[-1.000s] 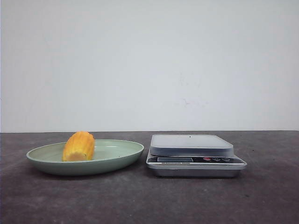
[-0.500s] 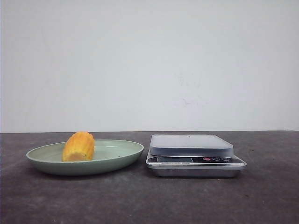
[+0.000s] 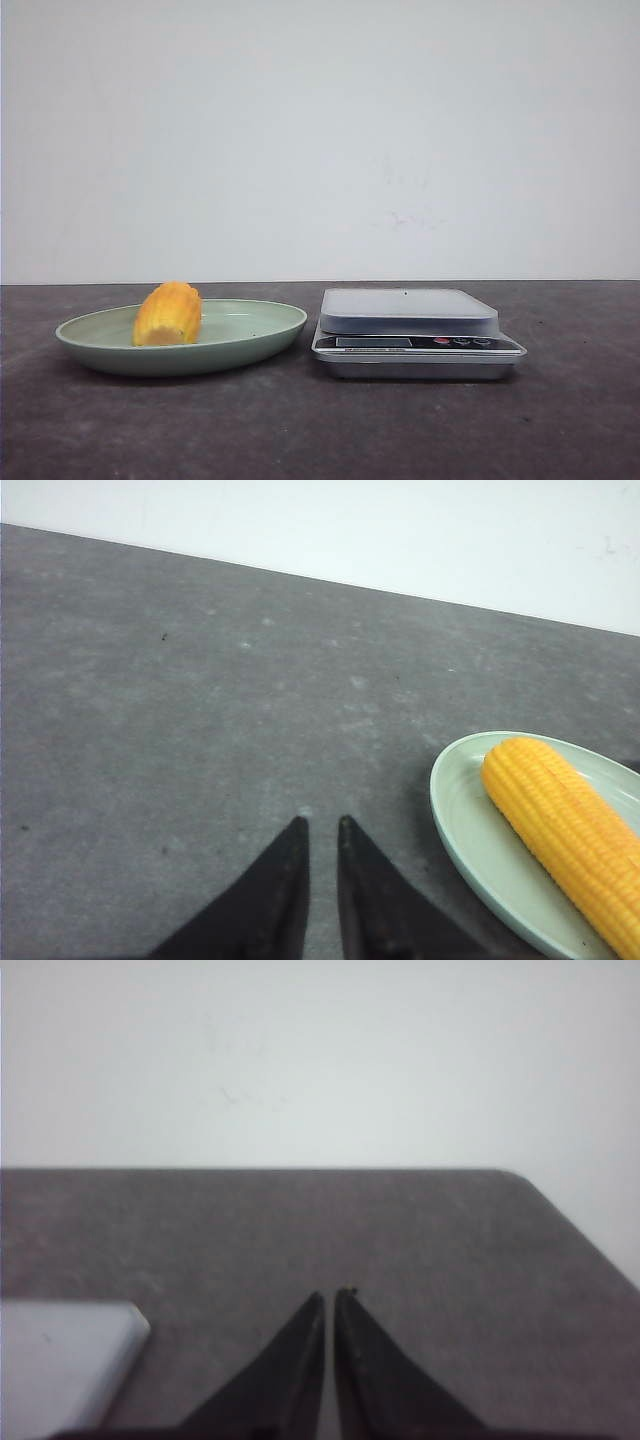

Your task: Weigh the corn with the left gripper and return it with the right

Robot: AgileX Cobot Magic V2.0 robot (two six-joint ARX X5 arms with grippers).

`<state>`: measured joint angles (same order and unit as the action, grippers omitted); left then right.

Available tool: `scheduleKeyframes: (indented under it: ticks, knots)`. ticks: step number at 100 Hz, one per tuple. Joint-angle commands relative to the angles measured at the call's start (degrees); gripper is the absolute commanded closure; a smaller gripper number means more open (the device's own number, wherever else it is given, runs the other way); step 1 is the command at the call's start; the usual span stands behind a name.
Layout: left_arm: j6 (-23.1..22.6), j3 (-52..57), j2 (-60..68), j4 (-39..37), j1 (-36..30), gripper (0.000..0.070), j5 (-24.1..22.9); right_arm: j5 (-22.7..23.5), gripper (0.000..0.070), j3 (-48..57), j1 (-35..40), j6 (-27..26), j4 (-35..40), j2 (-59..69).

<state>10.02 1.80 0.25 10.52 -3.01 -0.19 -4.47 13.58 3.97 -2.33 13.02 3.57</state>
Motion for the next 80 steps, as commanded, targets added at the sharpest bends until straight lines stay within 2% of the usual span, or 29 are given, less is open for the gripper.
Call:
scheduleKeyframes:
  ticks: [1,13,36,51,63,80]
  knots:
    - [-0.5,-1.01,-0.07,0.24,0.04,0.0681,0.0,0.11,0.0689,-2.47,-0.52,1.11,-0.57,-1.16]
    - [-0.52,-1.01,-0.07,0.24,0.04,0.0681,0.0,0.04,0.0689,-6.69,-0.87,1.29,-0.83,-3.41]
    - [-0.5,-1.01,-0.07,0.24,0.04,0.0681,0.0,0.61,0.0689,-12.79,-0.83,0.85,-6.6,-3.34]
    - [-0.52,-1.01,-0.07,0.24,0.04,0.0681,0.0,0.76,0.0689,-12.85,-0.7,0.74,-4.98,-3.34]
    - [-0.52,-1.01,-0.07,0.24,0.04,0.0681,0.0,3.23,0.0689,-12.85,-0.7,-0.68,-3.54,-3.34]
    - [-0.52,-1.01,-0.07,0.24,0.04,0.0681,0.0,2.99,0.0689,-12.85,-0.72,-0.68,-4.07,-3.34]
